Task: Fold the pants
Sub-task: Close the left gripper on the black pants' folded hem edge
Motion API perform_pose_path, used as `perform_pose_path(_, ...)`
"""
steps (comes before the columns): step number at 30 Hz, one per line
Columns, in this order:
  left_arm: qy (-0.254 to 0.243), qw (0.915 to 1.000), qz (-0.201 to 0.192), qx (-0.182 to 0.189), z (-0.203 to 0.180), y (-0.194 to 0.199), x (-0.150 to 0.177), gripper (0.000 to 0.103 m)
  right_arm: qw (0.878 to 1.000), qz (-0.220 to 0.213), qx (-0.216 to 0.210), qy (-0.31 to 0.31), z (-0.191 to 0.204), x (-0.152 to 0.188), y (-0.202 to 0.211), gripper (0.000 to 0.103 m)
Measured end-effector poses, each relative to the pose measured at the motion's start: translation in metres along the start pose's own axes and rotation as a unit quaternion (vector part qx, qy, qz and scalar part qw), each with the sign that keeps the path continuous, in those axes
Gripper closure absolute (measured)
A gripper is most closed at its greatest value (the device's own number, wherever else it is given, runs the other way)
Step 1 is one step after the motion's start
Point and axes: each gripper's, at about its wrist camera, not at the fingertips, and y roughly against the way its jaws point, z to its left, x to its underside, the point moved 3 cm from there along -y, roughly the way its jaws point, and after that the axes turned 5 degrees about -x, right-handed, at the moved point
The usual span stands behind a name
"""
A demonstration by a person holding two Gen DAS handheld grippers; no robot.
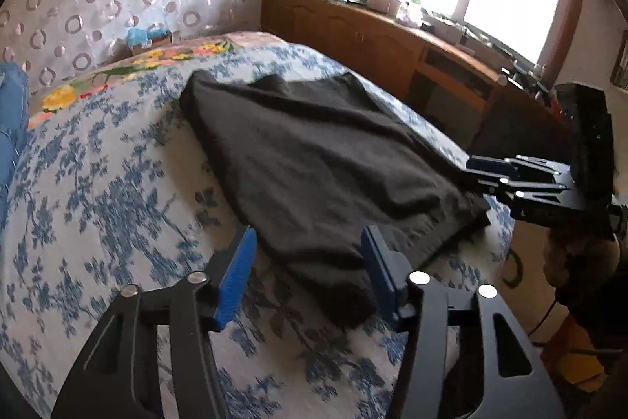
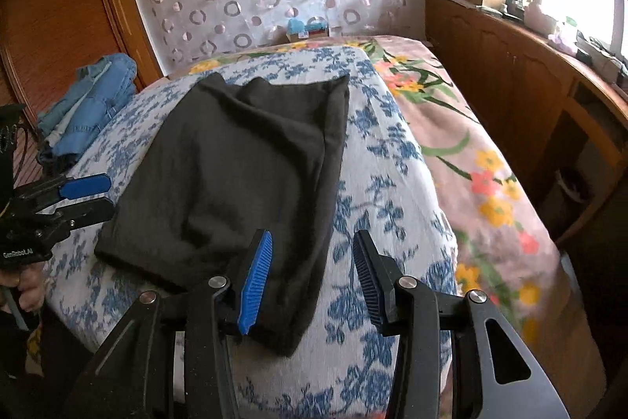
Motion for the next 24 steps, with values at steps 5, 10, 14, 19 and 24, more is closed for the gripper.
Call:
perform_pose_path(5,0.005,0.9998,0.021,-0.001,-0.004,-0.007,0.011,0.054,1.000,0.004,-0.005,0.000,0.002,0.004,0.000,0.058)
perform_pose_path(10,0.012,0.9994,0.031,0.003,-0.004,-0.013,0.014,0.061,1.000,0.005,-0.012,-0.003,0.005,0.010,-0.002,0.058)
perform_pose_path(14,0.016,0.9994,0.031,-0.001,-0.006,-0.012,0.017,0.092,1.000,0.006,-0.011,-0.004,0.004,0.012,-0.002,0.058)
perform_pose_path(19,0.010,0.9999,-0.003,-0.006,-0.012,0.009,0.011,0.098,1.000,0.005,-0.008,-0.001,0.005,0.011,-0.001,0.058)
perform_pose_path(24,0.011,0.9999,-0.006,-0.006,-0.010,0.018,0.012,0.098,1.000,0.005,-0.008,0.000,0.006,0.011,0.000,0.058)
